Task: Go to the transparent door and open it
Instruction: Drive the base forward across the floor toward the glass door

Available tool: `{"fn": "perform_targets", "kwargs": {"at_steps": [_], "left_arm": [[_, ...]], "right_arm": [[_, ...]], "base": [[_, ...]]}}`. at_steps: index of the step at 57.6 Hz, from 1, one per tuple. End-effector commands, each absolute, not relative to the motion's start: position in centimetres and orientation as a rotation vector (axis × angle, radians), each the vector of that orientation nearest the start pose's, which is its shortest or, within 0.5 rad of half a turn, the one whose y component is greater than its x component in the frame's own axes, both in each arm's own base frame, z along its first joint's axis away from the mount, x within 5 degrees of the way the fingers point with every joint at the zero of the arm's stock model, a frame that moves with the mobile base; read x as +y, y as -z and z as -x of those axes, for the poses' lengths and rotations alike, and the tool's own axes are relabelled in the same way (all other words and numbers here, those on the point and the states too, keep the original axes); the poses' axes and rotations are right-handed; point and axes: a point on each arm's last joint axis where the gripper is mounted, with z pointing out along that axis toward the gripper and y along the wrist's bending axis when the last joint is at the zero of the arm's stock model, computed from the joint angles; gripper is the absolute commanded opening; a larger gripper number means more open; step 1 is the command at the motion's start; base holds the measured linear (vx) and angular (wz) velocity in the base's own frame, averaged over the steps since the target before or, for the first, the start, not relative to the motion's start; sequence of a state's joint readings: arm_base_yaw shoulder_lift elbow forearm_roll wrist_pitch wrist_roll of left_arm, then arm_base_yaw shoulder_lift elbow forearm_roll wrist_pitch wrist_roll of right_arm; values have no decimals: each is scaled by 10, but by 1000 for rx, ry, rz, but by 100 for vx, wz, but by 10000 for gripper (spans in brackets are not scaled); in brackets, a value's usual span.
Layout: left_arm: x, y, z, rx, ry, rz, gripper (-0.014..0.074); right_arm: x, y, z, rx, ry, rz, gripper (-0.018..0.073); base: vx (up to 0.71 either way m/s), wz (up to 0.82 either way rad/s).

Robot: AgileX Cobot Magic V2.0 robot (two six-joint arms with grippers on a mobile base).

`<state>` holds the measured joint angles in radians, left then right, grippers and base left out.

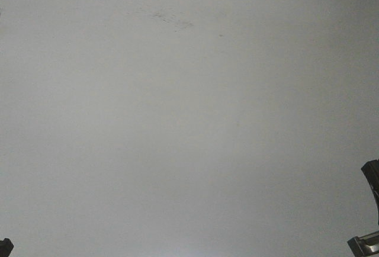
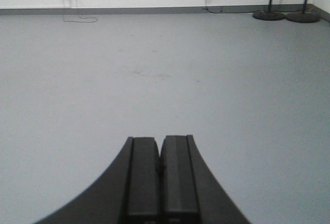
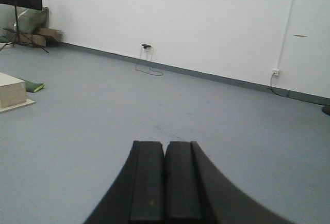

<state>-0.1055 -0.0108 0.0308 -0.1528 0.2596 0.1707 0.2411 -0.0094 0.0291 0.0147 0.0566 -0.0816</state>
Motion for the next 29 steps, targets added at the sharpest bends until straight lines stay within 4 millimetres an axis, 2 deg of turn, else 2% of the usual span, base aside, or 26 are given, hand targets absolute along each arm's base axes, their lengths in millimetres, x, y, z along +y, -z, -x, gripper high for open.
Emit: {"fn": "perform_targets", "kwargs": {"at_steps": [1, 29], "left_arm": [[-9, -183, -55, 1681, 101, -123, 3], [-9, -183, -55, 1681, 101, -123, 3]], "right_arm": [[13, -206, -54, 1449, -136, 230, -6], [13, -206, -54, 1449, -136, 230, -6]], "base": [[43, 31], [46, 33]]}}
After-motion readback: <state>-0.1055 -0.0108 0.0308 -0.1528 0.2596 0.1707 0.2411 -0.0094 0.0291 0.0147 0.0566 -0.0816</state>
